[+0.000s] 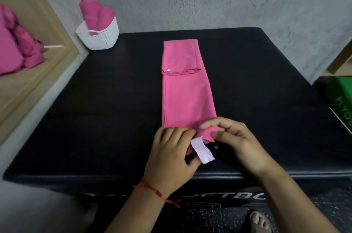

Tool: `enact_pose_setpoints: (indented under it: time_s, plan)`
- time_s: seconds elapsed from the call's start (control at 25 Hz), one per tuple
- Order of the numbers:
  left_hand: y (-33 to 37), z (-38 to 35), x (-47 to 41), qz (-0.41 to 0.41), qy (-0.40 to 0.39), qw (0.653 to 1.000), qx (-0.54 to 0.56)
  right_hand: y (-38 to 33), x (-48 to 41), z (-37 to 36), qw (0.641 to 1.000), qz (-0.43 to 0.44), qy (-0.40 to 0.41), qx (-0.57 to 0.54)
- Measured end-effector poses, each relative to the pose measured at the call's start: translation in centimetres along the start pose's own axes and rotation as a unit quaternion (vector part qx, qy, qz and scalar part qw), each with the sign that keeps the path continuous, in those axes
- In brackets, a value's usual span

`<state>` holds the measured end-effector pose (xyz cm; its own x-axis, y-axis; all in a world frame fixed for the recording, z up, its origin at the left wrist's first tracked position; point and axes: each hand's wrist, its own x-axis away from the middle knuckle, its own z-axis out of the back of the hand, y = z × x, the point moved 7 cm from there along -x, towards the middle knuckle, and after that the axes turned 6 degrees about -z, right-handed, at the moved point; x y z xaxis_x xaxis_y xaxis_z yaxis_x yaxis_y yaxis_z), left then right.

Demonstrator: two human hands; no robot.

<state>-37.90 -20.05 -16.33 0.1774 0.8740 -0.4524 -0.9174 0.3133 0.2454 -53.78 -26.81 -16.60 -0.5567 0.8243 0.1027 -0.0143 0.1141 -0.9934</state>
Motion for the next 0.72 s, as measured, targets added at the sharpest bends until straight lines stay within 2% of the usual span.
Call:
enact_pose_setpoints:
  time_s: [0.08,0.2,0.28,0.36,0.44,0.48,0.6,0.72]
  plan:
    - [-1.0,0.4,0.5,0.025,0.037,0.999,0.011,-0.1,0.7,0.3,0.999,0.013,-0.020,0.032]
    - [-2.0,0.9,1.0,0.024,0.059,0.997,0.038,0.3,1.6,1.2,0.981,0.054,0.074,0.171]
    - [-2.1,0.8,1.2,0.011,0.057,0.997,0.056,0.7,2.2,1.4,0.933,0.097,0.158,0.307]
    - [-2.7,0.9,1.4,0.026,0.052,0.995,0.076,0.6,3.1,0.8,0.858,0.145,0.231,0.434]
    - [-3.1,0.9,1.4,0.036,0.046,0.994,0.096,0.3,3.8,-0.2,0.795,0.204,0.254,0.512]
    - [-3.2,0.9,1.4,0.031,0.039,0.994,0.099,0.3,3.8,-0.6,0.781,0.232,0.240,0.528]
    - [-3.4,1.5,1.8,0.005,0.012,0.994,0.104,0.7,3.2,-1.4,0.785,0.258,0.159,0.540]
    - [-4.9,2.1,2.3,0.013,-0.008,0.990,0.138,1.2,2.4,-1.1,0.807,0.226,0.130,0.530]
